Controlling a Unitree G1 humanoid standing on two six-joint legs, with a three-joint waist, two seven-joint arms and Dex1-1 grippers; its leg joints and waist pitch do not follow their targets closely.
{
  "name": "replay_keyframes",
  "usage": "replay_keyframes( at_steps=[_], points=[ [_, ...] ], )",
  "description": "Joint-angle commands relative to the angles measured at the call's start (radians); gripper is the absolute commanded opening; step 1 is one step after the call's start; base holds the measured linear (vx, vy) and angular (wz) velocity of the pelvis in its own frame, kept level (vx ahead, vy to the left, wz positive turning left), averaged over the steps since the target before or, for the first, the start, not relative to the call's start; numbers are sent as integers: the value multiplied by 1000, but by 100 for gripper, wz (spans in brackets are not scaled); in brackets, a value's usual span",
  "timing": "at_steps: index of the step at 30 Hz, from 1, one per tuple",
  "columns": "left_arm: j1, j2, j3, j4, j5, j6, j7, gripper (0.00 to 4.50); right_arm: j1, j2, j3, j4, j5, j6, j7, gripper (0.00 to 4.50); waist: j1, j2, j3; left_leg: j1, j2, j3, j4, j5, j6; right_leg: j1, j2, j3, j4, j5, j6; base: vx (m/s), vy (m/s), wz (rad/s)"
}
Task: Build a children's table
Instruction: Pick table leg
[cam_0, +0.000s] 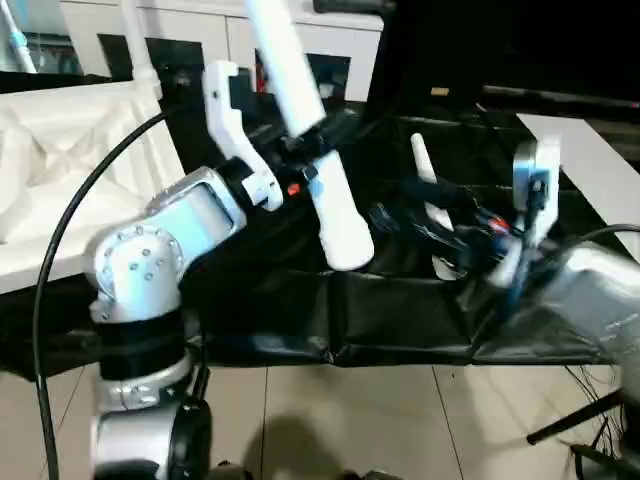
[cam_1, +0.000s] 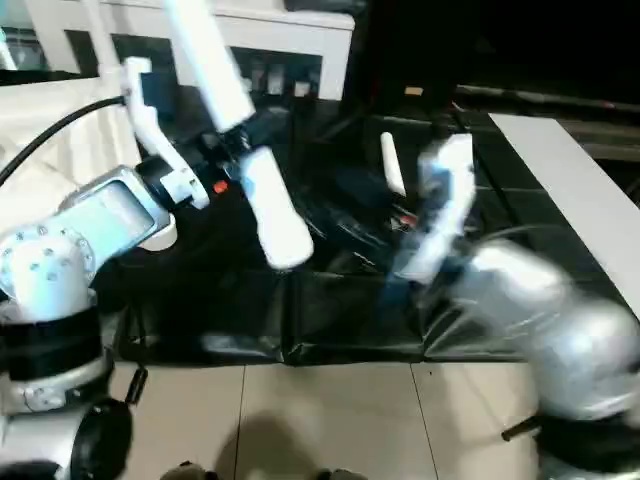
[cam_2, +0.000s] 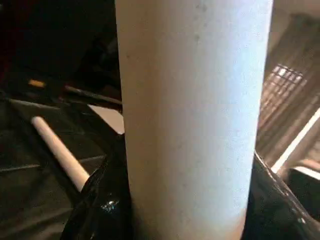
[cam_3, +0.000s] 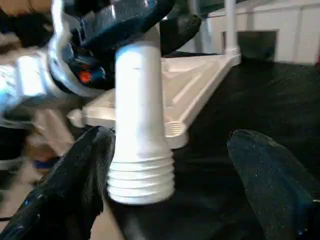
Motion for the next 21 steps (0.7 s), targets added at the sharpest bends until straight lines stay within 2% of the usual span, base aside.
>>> replay_keyframes(
  at_steps=[1, 5, 6, 8, 9, 12, 14, 16, 17, 18, 19, 21],
  points=[
    [-36, 2, -15, 11, -39, 28, -26, 197, -34, -14, -38, 22, 77, 41, 14, 393, 7, 2, -82, 10, 10, -3, -66, -149, 1, 61, -45, 15, -76, -341, -105, 0, 0, 0],
    [-58, 26, -22, 25, -89, 70, -87, 197, -85, -25, -65, 88, 187, 131, 15, 393, 8, -1, -82, 13, 11, -2, -64, -134, 0, 59, -44, 13, -73, -334, -121, 0, 0, 0],
    [-63, 29, -22, 28, -109, 83, -104, 197, -100, -28, -65, 102, 201, 153, 30, 393, 7, -4, -82, 11, 11, -2, -66, -135, 0, 60, -44, 13, -73, -337, -123, 0, 0, 0],
    [-69, 35, -26, 29, -137, 103, -134, 197, -118, -35, -56, 114, 212, 178, 55, 393, 10, 0, -81, 13, 14, -1, -65, -137, -7, 58, -46, 14, -73, -335, -131, 0, 0, 0],
    [-70, 41, -36, 25, -151, 114, -162, 197, -128, -40, -42, 116, 218, 192, 75, 393, 13, -3, -82, 12, 14, 0, -65, -131, -8, 60, -46, 14, -73, -331, -133, 0, 0, 0],
    [-72, 55, -57, 18, -179, 135, -219, 197, -141, -57, 3, 105, 233, 218, 112, 393, 19, -2, -82, 14, 16, 0, -66, -121, -7, 60, -47, 15, -69, -316, -138, 0, 0, 0],
    [-70, 65, -75, 10, -186, 132, -259, 197, -149, -59, 32, 99, 233, 226, 124, 393, 25, -7, -81, 13, 17, 2, -67, -113, -6, 60, -48, 16, -70, -316, -138, 0, 0, 0],
    [-69, 66, -80, 9, -187, 127, -271, 197, -153, -56, 42, 101, 234, 232, 125, 393, 30, -4, -80, 15, 18, 2, -67, -119, -13, 58, -51, 17, -71, -333, -136, 0, 0, 0],
    [-73, 59, -82, 13, -199, 119, -286, 197, -162, -51, 76, 97, 219, 238, 133, 393, 30, -6, -80, 14, 19, 2, -68, -123, -19, 59, -51, 17, -71, -340, -134, 0, 0, 0],
    [-73, 59, -82, 13, -199, 119, -286, 197, -162, -51, 76, 97, 219, 238, 133, 393, 30, -5, -81, 15, 19, 2, -68, -125, -21, 59, -51, 17, -70, -341, -134, 0, 0, 0],
    [-78, 49, -82, 14, -216, 115, -303, 197, -166, -44, 115, 95, 190, 235, 145, 393, 31, -4, -80, 15, 20, 1, -68, -129, -24, 58, -52, 18, -70, -339, -134, 0, 0, 0],
    [-80, 44, -83, 12, -225, 112, -315, 197, -170, -38, 134, 97, 178, 233, 150, 393, 32, -4, -80, 15, 20, 1, -69, -133, -30, 57, -53, 18, -71, -345, -133, 0, 0, 0]
  ],
)
